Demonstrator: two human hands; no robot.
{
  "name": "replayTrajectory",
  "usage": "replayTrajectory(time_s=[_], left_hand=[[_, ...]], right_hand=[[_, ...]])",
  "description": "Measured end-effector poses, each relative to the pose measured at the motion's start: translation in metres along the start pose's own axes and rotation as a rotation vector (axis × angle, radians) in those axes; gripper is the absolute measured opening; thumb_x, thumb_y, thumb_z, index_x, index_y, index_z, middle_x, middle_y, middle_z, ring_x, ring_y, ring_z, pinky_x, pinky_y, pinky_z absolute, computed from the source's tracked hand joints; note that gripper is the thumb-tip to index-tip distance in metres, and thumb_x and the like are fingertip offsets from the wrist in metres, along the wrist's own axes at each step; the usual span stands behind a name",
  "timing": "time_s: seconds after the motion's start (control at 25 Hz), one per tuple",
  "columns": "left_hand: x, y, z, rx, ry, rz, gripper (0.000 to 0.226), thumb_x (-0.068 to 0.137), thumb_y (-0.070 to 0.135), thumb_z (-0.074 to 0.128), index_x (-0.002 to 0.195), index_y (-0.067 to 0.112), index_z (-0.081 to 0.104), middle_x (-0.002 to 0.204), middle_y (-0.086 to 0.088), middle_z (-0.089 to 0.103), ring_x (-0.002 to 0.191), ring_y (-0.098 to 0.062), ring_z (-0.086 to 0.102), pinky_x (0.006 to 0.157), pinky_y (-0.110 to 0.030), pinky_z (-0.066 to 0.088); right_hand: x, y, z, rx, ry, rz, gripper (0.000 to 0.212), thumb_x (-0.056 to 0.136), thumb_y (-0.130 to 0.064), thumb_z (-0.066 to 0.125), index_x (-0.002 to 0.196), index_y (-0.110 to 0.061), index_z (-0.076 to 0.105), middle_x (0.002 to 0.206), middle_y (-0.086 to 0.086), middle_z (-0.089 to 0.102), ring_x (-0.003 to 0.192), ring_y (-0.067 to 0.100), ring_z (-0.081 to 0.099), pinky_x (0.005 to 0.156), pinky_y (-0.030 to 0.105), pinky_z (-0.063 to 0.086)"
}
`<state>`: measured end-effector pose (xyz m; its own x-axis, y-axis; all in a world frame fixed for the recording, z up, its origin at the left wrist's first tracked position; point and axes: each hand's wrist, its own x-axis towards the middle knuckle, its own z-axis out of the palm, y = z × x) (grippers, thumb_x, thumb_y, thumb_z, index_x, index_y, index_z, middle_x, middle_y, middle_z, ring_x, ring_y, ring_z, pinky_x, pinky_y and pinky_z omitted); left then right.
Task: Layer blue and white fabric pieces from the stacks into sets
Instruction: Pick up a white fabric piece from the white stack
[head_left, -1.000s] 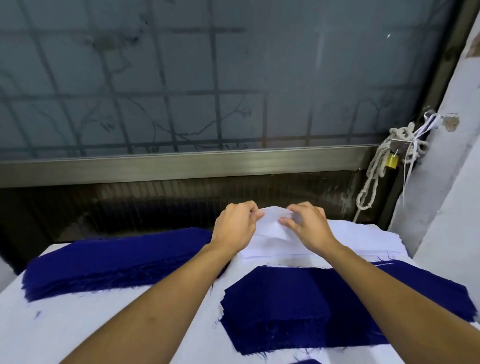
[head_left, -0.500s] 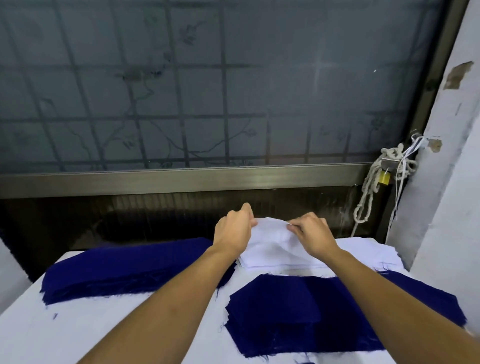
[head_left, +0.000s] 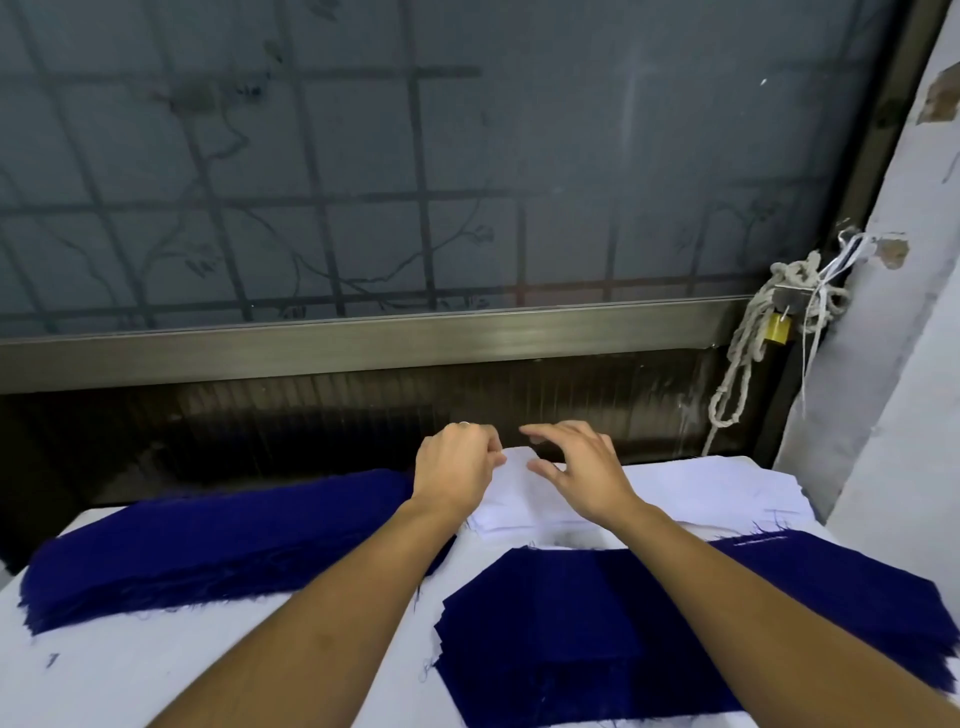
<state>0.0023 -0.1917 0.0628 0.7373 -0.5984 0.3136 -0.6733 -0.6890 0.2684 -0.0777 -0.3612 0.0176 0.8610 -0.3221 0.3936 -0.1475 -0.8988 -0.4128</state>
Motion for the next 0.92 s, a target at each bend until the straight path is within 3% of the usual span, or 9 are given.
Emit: replayTrajectory(time_s=[0.12, 0.2, 0.28, 0.4, 0.56, 0.68, 0.8, 0.92], left_hand=[[-0.001, 0.001, -0.006, -0.042, 0.002, 0.055, 0.016, 0.099, 0.035, 0.064, 0.103, 0.021, 0.070, 0.101, 0.002, 0.069, 0.086, -0.014, 0.062, 0.067, -0.027, 0.043], [0.001, 0.001, -0.010, -0.044, -0.004, 0.093, 0.019, 0.103, 0.033, 0.058, 0.106, 0.019, 0.071, 0.106, 0.001, 0.068, 0.088, -0.014, 0.060, 0.068, -0.025, 0.040], [0.001, -0.002, -0.018, -0.050, 0.010, 0.087, 0.021, 0.105, 0.031, 0.054, 0.107, 0.018, 0.070, 0.106, 0.000, 0.068, 0.086, -0.013, 0.057, 0.068, -0.026, 0.040], [-0.001, -0.006, -0.029, -0.068, 0.052, 0.039, 0.019, 0.106, 0.032, 0.053, 0.101, 0.019, 0.067, 0.099, 0.002, 0.067, 0.083, -0.015, 0.058, 0.067, -0.030, 0.043], [-0.001, -0.016, -0.048, -0.176, 0.100, -0.063, 0.020, 0.106, 0.029, 0.051, 0.091, 0.021, 0.061, 0.087, 0.005, 0.062, 0.078, -0.017, 0.060, 0.066, -0.035, 0.048], [-0.001, -0.029, -0.067, -0.274, 0.131, -0.160, 0.025, 0.105, 0.031, 0.052, 0.082, 0.023, 0.057, 0.079, 0.004, 0.061, 0.071, -0.013, 0.057, 0.062, -0.033, 0.043], [-0.005, -0.049, -0.086, -0.367, 0.175, -0.239, 0.026, 0.105, 0.032, 0.053, 0.082, 0.022, 0.059, 0.083, 0.003, 0.063, 0.079, -0.014, 0.059, 0.070, -0.033, 0.044], [-0.014, -0.070, -0.105, -0.424, 0.219, -0.303, 0.026, 0.105, 0.031, 0.054, 0.087, 0.015, 0.065, 0.086, 0.004, 0.062, 0.084, -0.015, 0.057, 0.076, -0.032, 0.043]], right_hand=[[0.003, -0.012, 0.007, 0.054, -0.036, 0.006, 0.037, 0.096, -0.041, 0.065, 0.133, -0.035, 0.062, 0.134, -0.011, 0.061, 0.131, 0.011, 0.044, 0.107, 0.034, 0.028], [0.003, -0.012, 0.010, 0.044, -0.038, 0.017, 0.026, 0.097, -0.040, 0.064, 0.117, -0.027, 0.071, 0.125, -0.007, 0.064, 0.126, 0.012, 0.047, 0.101, 0.032, 0.029], [0.001, -0.012, 0.009, 0.021, -0.031, 0.038, 0.020, 0.098, -0.038, 0.064, 0.097, -0.021, 0.074, 0.110, -0.004, 0.067, 0.115, 0.012, 0.051, 0.093, 0.030, 0.028], [-0.001, -0.003, 0.003, -0.025, -0.048, 0.062, 0.020, 0.099, -0.033, 0.063, 0.093, -0.020, 0.076, 0.097, -0.004, 0.068, 0.105, 0.013, 0.054, 0.090, 0.030, 0.029], [-0.003, 0.010, -0.011, 0.025, -0.072, 0.096, 0.023, 0.098, -0.030, 0.065, 0.081, -0.018, 0.074, 0.075, -0.005, 0.066, 0.083, 0.012, 0.059, 0.089, 0.034, 0.041], [-0.007, 0.024, -0.029, 0.040, -0.095, 0.146, 0.023, 0.096, -0.036, 0.068, 0.084, -0.018, 0.076, 0.076, -0.005, 0.071, 0.080, 0.014, 0.064, 0.088, 0.034, 0.046], [-0.016, 0.036, -0.052, 0.045, -0.104, 0.162, 0.018, 0.094, -0.037, 0.070, 0.085, -0.024, 0.078, 0.078, -0.011, 0.072, 0.083, 0.012, 0.065, 0.089, 0.040, 0.049], [-0.025, 0.035, -0.075, 0.102, -0.136, 0.183, 0.026, 0.094, -0.035, 0.070, 0.072, -0.023, 0.076, 0.080, -0.006, 0.073, 0.085, 0.015, 0.066, 0.092, 0.042, 0.048]])
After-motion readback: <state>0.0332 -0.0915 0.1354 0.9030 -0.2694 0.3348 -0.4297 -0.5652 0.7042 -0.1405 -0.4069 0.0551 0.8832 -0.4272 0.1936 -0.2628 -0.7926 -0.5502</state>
